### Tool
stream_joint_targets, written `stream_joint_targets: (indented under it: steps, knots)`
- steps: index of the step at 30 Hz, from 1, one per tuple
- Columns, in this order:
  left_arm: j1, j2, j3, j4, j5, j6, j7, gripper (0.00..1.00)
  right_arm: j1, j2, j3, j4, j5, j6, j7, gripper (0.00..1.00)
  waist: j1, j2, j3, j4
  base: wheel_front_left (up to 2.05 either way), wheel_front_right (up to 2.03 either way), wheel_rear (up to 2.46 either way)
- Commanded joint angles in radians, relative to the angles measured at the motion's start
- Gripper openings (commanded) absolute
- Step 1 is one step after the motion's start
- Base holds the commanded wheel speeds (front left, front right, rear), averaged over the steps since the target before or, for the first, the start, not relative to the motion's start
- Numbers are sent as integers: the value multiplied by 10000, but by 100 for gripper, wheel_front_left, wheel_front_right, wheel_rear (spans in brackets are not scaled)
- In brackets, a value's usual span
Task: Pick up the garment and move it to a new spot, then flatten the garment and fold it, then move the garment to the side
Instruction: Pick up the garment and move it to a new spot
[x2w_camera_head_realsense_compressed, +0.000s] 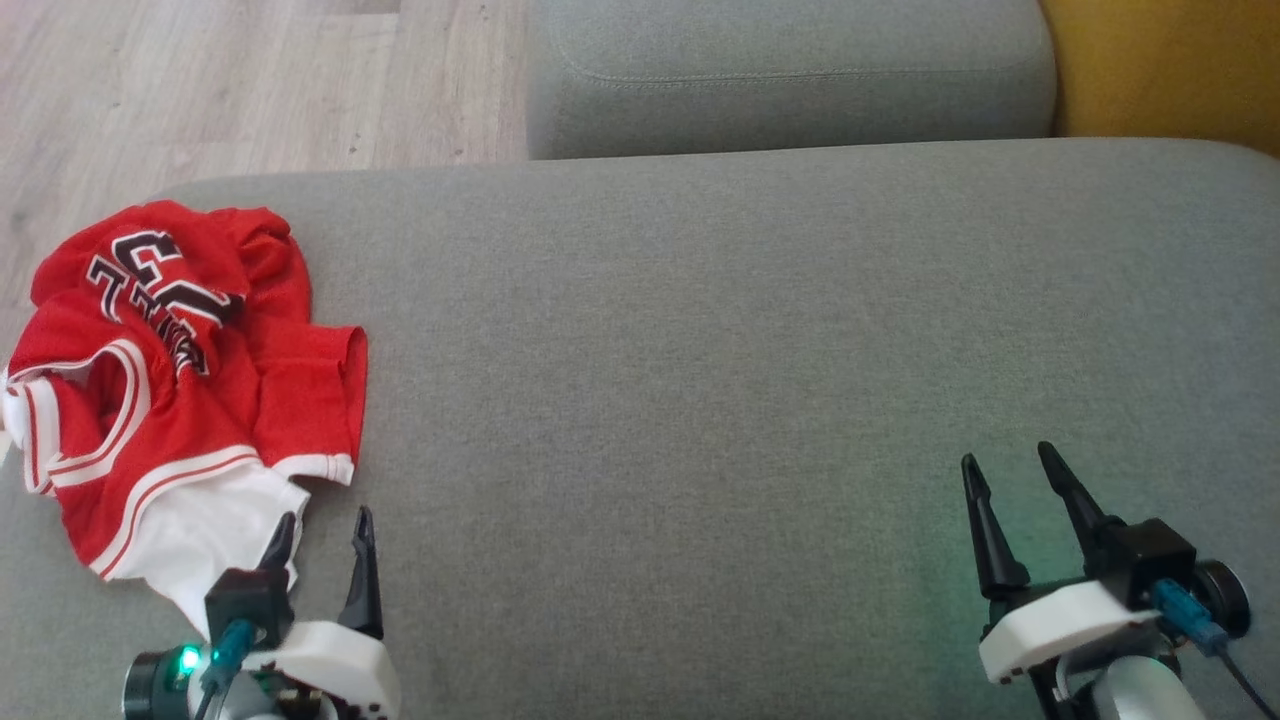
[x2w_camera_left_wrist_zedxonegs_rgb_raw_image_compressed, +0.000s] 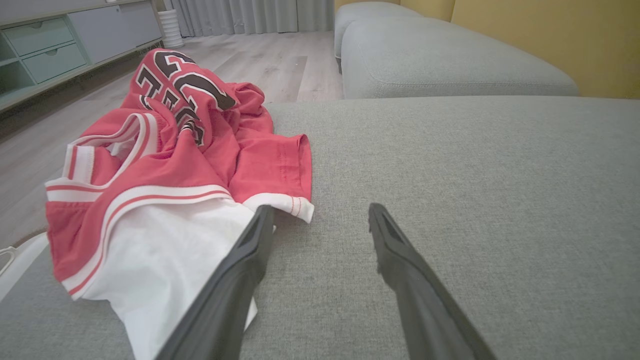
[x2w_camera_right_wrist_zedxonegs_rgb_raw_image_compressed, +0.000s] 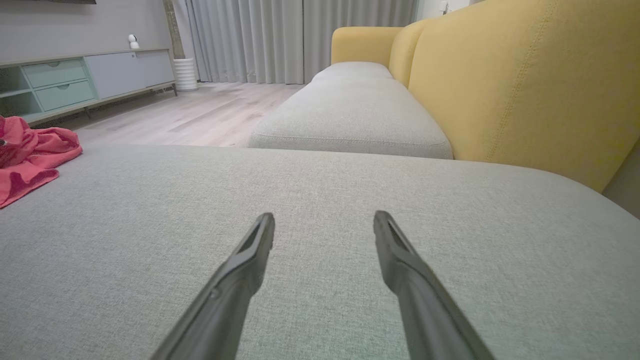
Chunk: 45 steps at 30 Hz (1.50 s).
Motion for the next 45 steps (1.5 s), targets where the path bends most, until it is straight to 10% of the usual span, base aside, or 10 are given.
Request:
stream_joint_targets:
  steps: [1, 24, 45]
  knots:
    - [-563, 169, 311, -345, -95, 52, -124, 100, -467, -214, 259, -267, 92, -7, -137, 100, 0, 0, 5, 77, 0, 0, 0]
    - [-451, 148, 341, -513, -378, 136, -124, 100, -651, -211, 1002, -175, 268, -7, -137, 100, 0, 0, 3, 3734, 0, 0, 0]
    - [-5377, 861, 1192, 385, -1567, -360, 1024, 100, -1948, -1878, 1526, -1254, 300, -7, 190, 100, 0, 0, 3358, 2731, 0, 0, 0]
